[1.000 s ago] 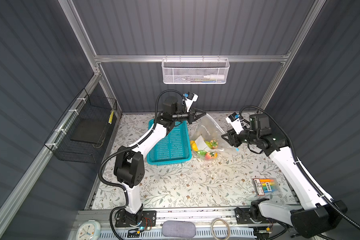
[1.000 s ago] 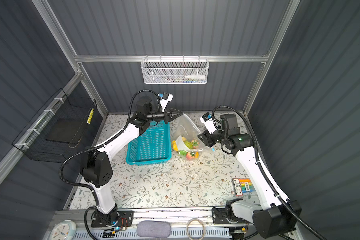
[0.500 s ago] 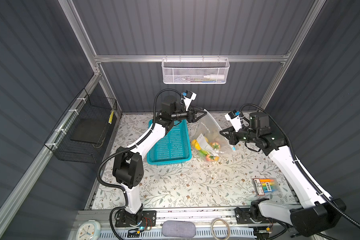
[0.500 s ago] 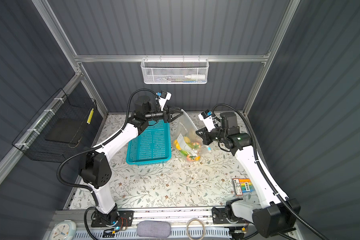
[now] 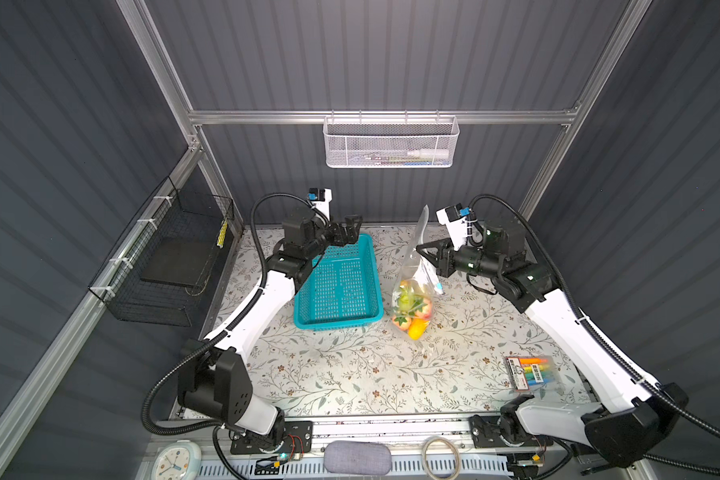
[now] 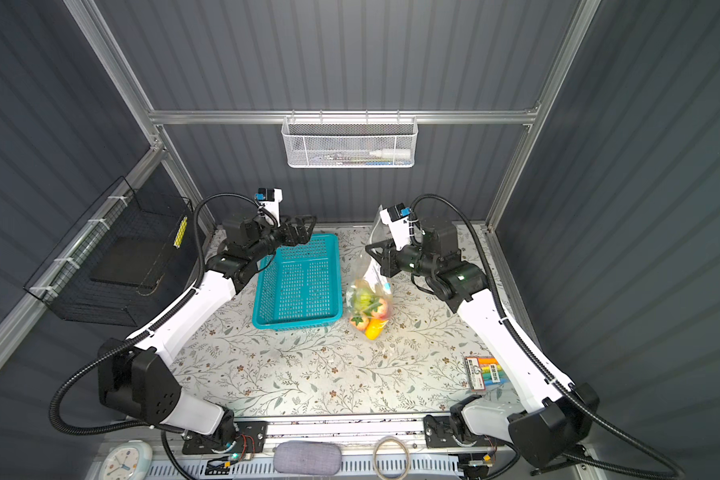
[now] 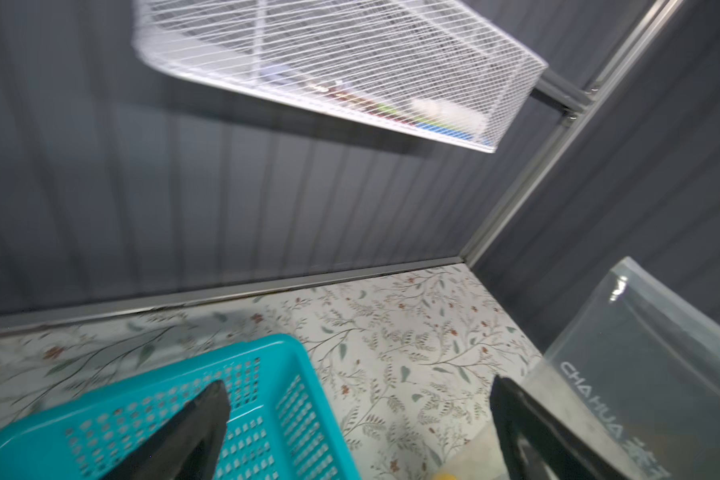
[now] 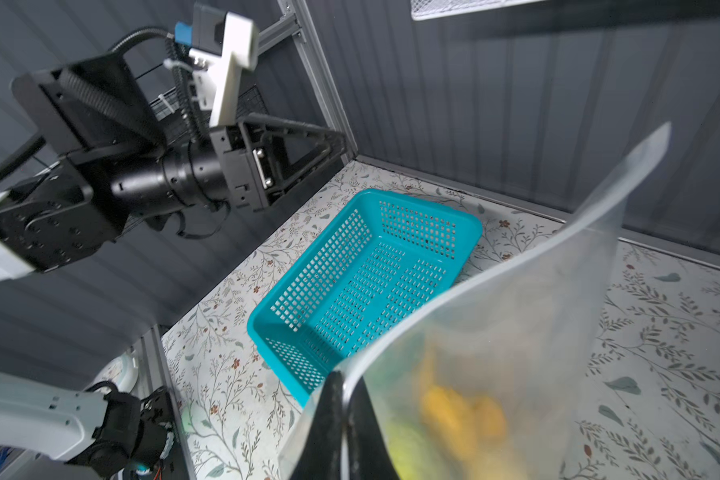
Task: Place the food in the zip-top bag and seal the zipper
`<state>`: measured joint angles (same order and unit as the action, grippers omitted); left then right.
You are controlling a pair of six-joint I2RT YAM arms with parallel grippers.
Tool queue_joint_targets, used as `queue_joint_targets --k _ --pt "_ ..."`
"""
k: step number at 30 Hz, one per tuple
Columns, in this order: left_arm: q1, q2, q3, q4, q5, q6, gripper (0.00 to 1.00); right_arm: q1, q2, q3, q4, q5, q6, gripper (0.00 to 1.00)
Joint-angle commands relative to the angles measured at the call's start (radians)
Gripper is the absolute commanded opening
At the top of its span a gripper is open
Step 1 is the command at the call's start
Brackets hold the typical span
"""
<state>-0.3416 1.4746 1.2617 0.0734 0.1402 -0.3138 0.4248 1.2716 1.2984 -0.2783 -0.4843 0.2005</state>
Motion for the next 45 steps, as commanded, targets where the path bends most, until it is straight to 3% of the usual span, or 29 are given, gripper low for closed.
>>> queue_joint_targets --k 1,5,7,9,14,21,25,31,35,45 --pt "0.009 -0.066 -0.073 -0.061 -0.087 -0.025 1.0 -0.037 0.011 -0.068 0.053 0.04 0.051 0.0" --pt "0.013 -0.146 -0.154 -0.09 -0.157 0.002 1.0 -0.125 -0.022 -0.218 0.089 0.015 0.11 0.0" --pt "0.02 -0.172 -0.184 -0.106 -0.213 0.029 1.0 -0.151 -0.058 -0.289 0.093 0.03 0.07 0.0" --pt "0.038 -0.185 -0.195 -0.136 -0.249 0.045 1.0 -0.169 -0.094 -0.348 0.074 0.099 0.006 0.0" --pt "0.135 -0.219 -0.231 -0.216 -0.32 0.017 1.0 -0.278 -0.109 -0.441 -0.002 0.407 -0.043 0.0" --pt "0.294 -0.298 -0.416 -0.143 -0.363 -0.08 1.0 -0.369 0.015 -0.493 0.092 0.494 -0.022 0.13" --pt "0.334 -0.295 -0.459 -0.136 -0.423 -0.082 1.0 -0.4 0.056 -0.487 0.139 0.513 0.013 0.17" --pt "0.34 -0.239 -0.546 -0.026 -0.527 -0.022 1.0 -0.405 0.001 -0.499 0.179 0.524 0.005 0.46" --pt "0.34 -0.209 -0.673 0.179 -0.528 0.008 1.0 -0.405 -0.074 -0.631 0.373 0.513 -0.015 0.62" --pt "0.339 -0.08 -0.759 0.439 -0.483 0.135 0.99 -0.401 0.056 -0.745 0.643 0.547 -0.111 0.79"
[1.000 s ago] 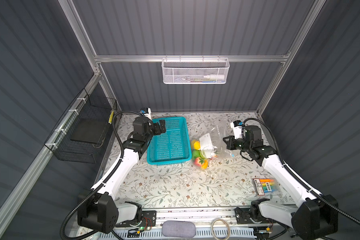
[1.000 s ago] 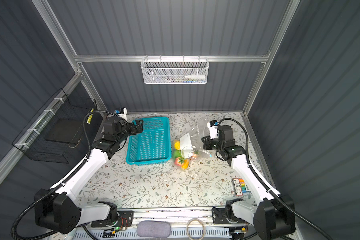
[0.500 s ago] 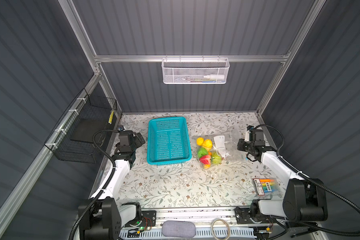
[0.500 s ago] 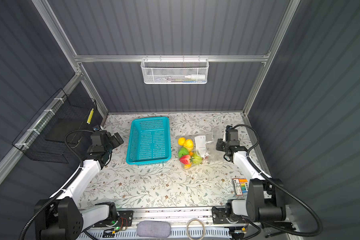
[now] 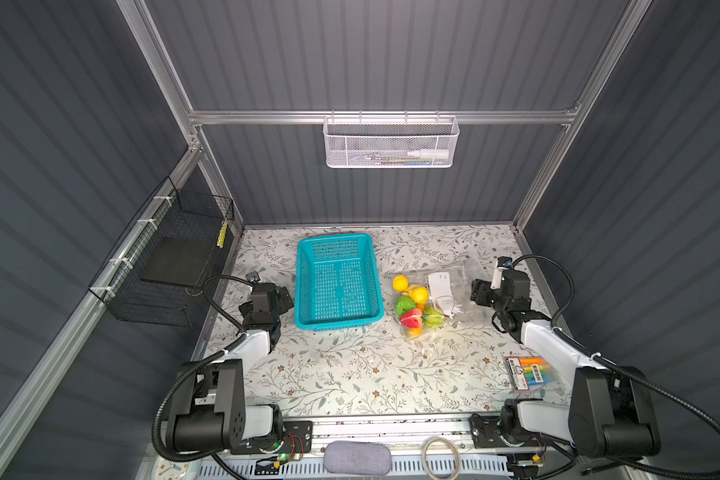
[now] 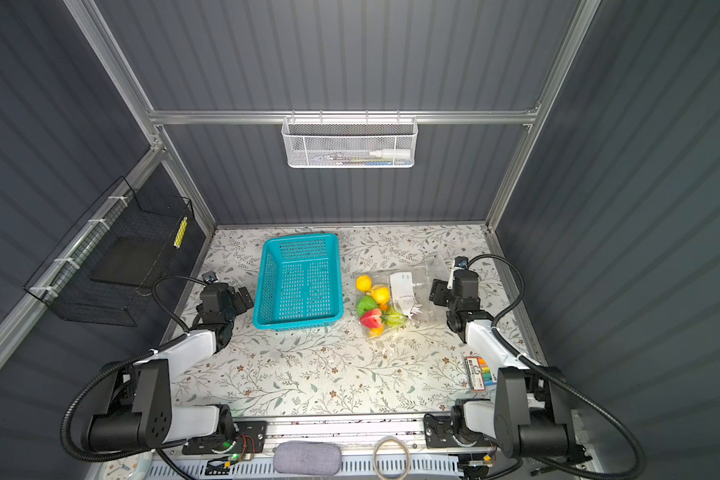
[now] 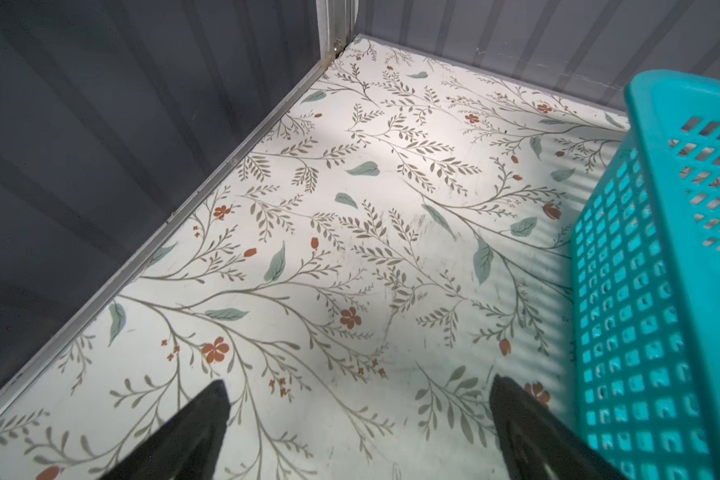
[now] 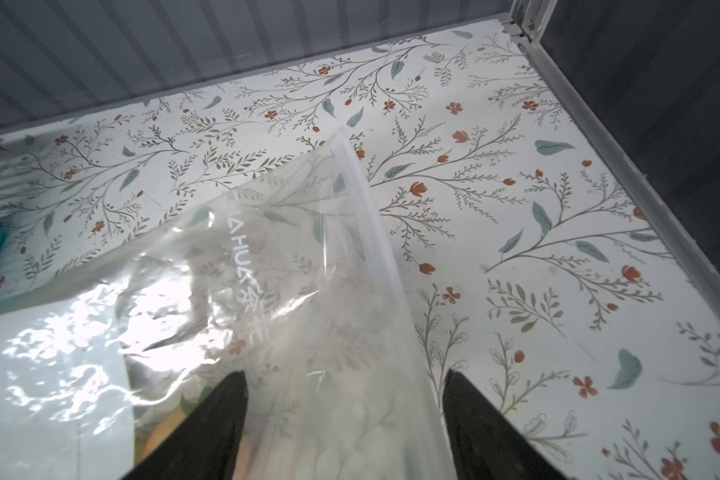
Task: Place the food in the zip-top bag and seal the zipper
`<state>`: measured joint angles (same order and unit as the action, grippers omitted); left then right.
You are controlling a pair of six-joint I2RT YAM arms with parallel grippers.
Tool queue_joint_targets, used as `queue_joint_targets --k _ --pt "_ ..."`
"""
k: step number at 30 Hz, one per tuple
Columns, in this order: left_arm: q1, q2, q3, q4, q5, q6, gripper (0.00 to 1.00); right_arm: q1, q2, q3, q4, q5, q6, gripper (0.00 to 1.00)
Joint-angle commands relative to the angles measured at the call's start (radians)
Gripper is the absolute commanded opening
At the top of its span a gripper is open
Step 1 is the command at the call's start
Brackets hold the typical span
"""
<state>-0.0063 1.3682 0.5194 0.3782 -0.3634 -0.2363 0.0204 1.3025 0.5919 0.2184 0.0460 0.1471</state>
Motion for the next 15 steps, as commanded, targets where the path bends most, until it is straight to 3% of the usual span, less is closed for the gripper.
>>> queue_joint_targets --k 1,6,9,14,15 --pt "0.004 0.04 -0.025 0.164 0.037 0.062 1.0 0.003 0.037 -0.066 0.215 0.017 -0.073 0.79" --pt "0.0 0.126 -0.069 0.349 0.125 0.134 1.0 0.001 0.052 -0.163 0.47 0.028 -0.174 0.81" --pt "0.0 0.165 -0.121 0.502 0.131 0.152 1.0 -0.008 0.083 -0.218 0.601 0.036 -0.164 0.81" --pt "0.0 0.233 -0.156 0.61 0.131 0.147 1.0 -0.034 0.172 -0.296 0.847 0.023 -0.137 0.83" --pt "0.0 0.26 -0.167 0.655 0.132 0.145 1.0 -0.036 0.158 -0.292 0.799 0.027 -0.13 0.84"
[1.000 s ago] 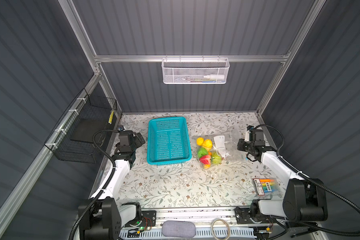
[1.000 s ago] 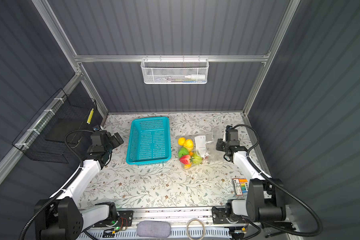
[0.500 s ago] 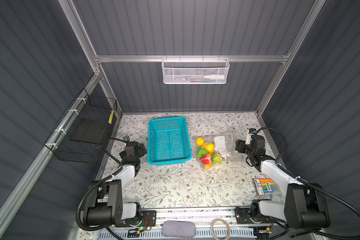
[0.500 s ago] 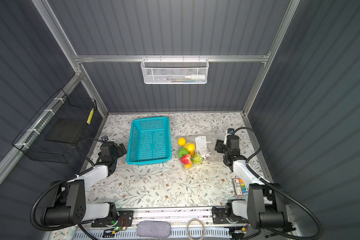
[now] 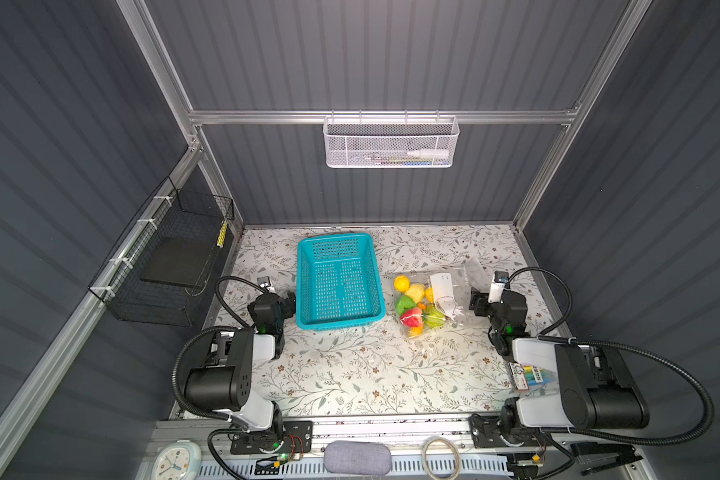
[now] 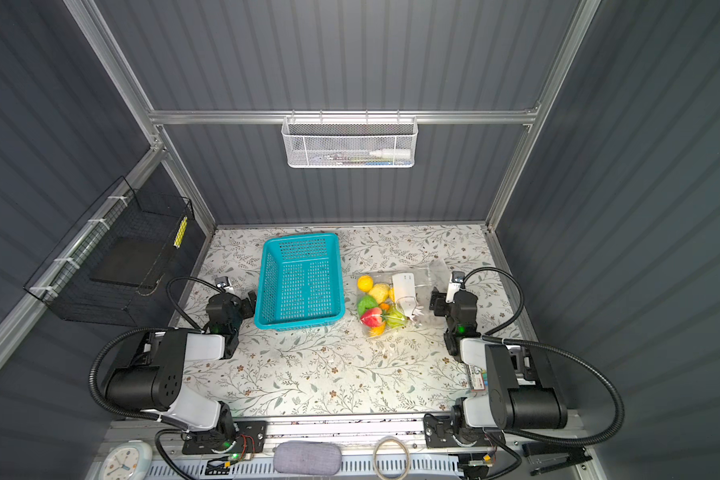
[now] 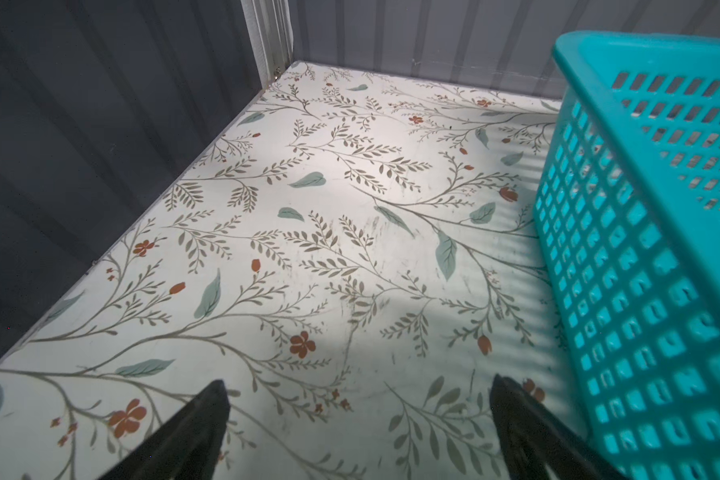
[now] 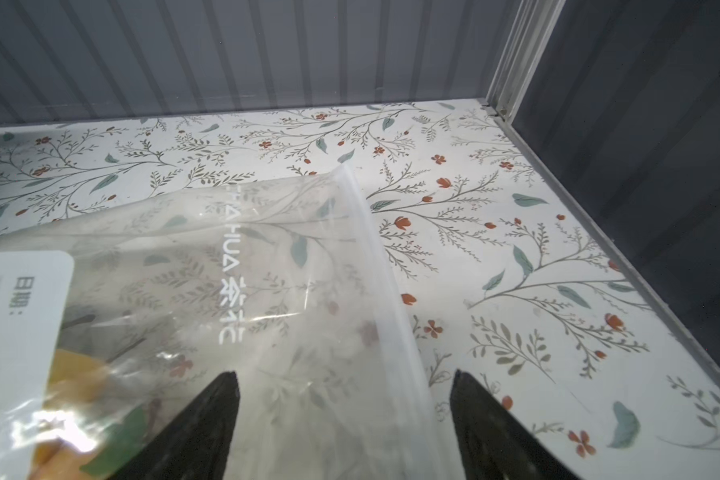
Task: Place the food in the zip-top bag and seal the zipper
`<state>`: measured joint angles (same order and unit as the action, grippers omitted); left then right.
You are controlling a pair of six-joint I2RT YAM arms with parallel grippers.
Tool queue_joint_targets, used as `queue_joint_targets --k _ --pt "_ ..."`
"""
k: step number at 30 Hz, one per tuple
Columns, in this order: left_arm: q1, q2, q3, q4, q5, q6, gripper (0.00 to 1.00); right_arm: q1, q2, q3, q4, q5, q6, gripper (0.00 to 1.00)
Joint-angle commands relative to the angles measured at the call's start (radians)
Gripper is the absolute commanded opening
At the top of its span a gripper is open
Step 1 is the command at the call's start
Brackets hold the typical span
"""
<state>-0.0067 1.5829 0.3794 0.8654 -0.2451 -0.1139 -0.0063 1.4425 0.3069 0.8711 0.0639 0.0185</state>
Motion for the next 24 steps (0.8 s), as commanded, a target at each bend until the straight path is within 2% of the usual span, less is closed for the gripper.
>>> queue_joint_targets --k 1,4,6,9,14,24 --pt "-0.001 0.073 -0.035 0.219 0.014 0.031 1.0 -0.012 -0.004 0.01 0.076 0.014 0.008 0.85" --pt "-0.006 0.128 -0.048 0.311 0.011 0.039 1.0 -0.02 0.021 -0.003 0.151 0.055 0.028 0.9" --pt "-0.011 0.103 -0.034 0.232 0.005 0.034 1.0 -0.022 0.007 0.008 0.108 0.093 0.048 0.91" --pt "-0.021 0.122 -0.028 0.262 -0.018 0.045 1.0 -0.021 0.016 0.001 0.133 0.093 0.045 0.93" --pt "-0.045 0.123 0.008 0.196 -0.064 0.058 1.0 -0.021 0.015 0.002 0.13 0.093 0.045 0.96" --pt "-0.056 0.123 0.016 0.175 -0.092 0.059 1.0 -0.023 0.014 0.001 0.133 0.092 0.046 0.99"
